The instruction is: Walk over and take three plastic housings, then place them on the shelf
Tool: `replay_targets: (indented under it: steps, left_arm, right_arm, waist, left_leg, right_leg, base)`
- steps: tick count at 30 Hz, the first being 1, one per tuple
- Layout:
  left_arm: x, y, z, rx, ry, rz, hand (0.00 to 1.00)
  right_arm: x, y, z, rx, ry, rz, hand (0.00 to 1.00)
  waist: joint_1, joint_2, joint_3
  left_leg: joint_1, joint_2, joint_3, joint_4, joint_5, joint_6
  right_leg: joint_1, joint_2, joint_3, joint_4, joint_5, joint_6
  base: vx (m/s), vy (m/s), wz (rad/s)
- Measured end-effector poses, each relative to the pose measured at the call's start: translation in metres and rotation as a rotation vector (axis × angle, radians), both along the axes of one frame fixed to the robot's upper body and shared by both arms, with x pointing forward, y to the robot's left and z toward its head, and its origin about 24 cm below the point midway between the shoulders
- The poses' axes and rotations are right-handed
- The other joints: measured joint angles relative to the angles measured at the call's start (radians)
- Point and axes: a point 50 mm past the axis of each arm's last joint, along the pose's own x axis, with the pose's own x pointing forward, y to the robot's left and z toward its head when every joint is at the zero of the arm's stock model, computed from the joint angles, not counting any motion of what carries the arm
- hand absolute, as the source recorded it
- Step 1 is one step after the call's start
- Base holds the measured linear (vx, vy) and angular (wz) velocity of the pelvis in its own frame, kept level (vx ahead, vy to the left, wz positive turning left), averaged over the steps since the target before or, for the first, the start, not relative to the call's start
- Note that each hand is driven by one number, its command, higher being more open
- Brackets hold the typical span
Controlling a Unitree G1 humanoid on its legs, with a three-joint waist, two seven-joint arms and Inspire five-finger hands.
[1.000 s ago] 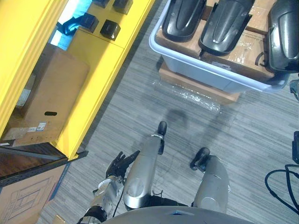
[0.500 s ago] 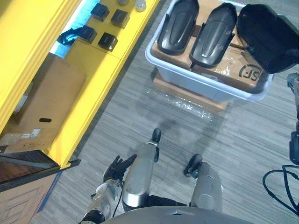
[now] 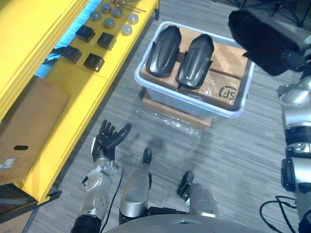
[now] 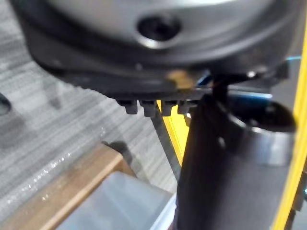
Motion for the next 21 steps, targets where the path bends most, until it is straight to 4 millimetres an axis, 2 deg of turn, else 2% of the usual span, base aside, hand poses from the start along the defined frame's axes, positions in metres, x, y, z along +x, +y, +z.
replay_targets:
  steps: [2, 5, 8, 11, 13, 16, 19, 21]
  left_arm:
    - [0.007, -0.007, 0.006, -0.052, -0.023, -0.033, 1.0]
    - [0.011, -0.026, 0.013, -0.14, -0.035, -0.115, 1.0]
    - [0.024, -0.06, 0.024, -0.329, -0.059, -0.235, 1.0]
    - [0.032, -0.082, 0.032, -0.454, -0.06, -0.316, 1.0]
    - [0.04, -0.097, 0.041, -0.549, -0.074, -0.363, 1.0]
    - [0.048, -0.108, 0.039, -0.574, -0.066, -0.375, 1.0]
    - [0.059, -0.108, 0.037, -0.614, -0.064, -0.328, 1.0]
    - [0.065, -0.107, 0.037, -0.637, -0.065, -0.296, 1.0]
  right_arm:
    - [0.0, 0.012, -0.005, 0.003, -0.019, 0.041, 0.0]
    - [-0.001, 0.04, -0.011, -0.017, -0.054, 0.123, 0.0]
    - [-0.001, 0.065, -0.009, -0.05, -0.113, 0.191, 0.0]
    - [-0.004, 0.085, -0.015, -0.082, -0.151, 0.247, 0.0]
    - [-0.007, 0.109, -0.022, -0.104, -0.185, 0.326, 0.0]
    - [-0.016, 0.133, -0.043, -0.065, -0.189, 0.416, 0.0]
    - [-0.027, 0.144, -0.064, -0.015, -0.181, 0.455, 0.0]
    - [-0.034, 0.145, -0.074, 0.007, -0.179, 0.461, 0.0]
  waist:
    - [-0.004, -0.006, -0.01]
    - [-0.014, -0.017, -0.06]
    - [-0.02, -0.02, -0.084]
    - [-0.031, -0.029, -0.128]
    - [-0.049, -0.033, -0.144]
    - [-0.077, -0.032, -0.2]
    - [-0.105, -0.034, -0.218]
    - [-0.123, -0.035, -0.219]
  left_leg:
    - [0.025, -0.002, 0.004, -0.017, 0.0, 0.0]
    - [0.037, -0.002, 0.011, -0.038, 0.0, 0.0]
    - [0.074, -0.003, 0.046, -0.047, 0.0, 0.0]
    - [0.077, -0.003, 0.064, -0.05, -0.002, 0.0]
    - [0.113, 0.0, 0.096, -0.059, -0.006, 0.0]
    - [0.147, 0.002, 0.136, -0.097, -0.009, 0.002]
    - [0.175, 0.002, 0.172, -0.114, -0.013, 0.006]
    - [0.176, 0.001, 0.177, -0.115, -0.013, 0.007]
  right_leg:
    - [0.029, 0.003, -0.002, -0.029, 0.007, 0.004]
    - [0.044, 0.008, -0.002, -0.065, 0.019, 0.008]
    - [0.079, 0.008, 0.0, -0.086, 0.028, 0.014]
    - [0.079, 0.007, 0.004, -0.096, 0.03, 0.017]
    - [0.096, 0.007, 0.034, -0.098, 0.031, 0.018]
    - [0.099, 0.009, 0.074, -0.118, 0.044, 0.018]
    - [0.105, 0.01, 0.112, -0.132, 0.058, 0.018]
    - [0.105, 0.011, 0.116, -0.138, 0.064, 0.02]
  base:
    - [0.07, -0.017, -0.03]
    - [0.09, -0.028, -0.04]
    - [0.06, -0.004, -0.08]
    - [0.01, -0.003, -0.13]
    - [-0.01, 0.006, -0.35]
    - [-0.02, 0.02, -0.39]
    - [-0.01, 0.034, -0.38]
    - [-0.04, 0.024, -0.15]
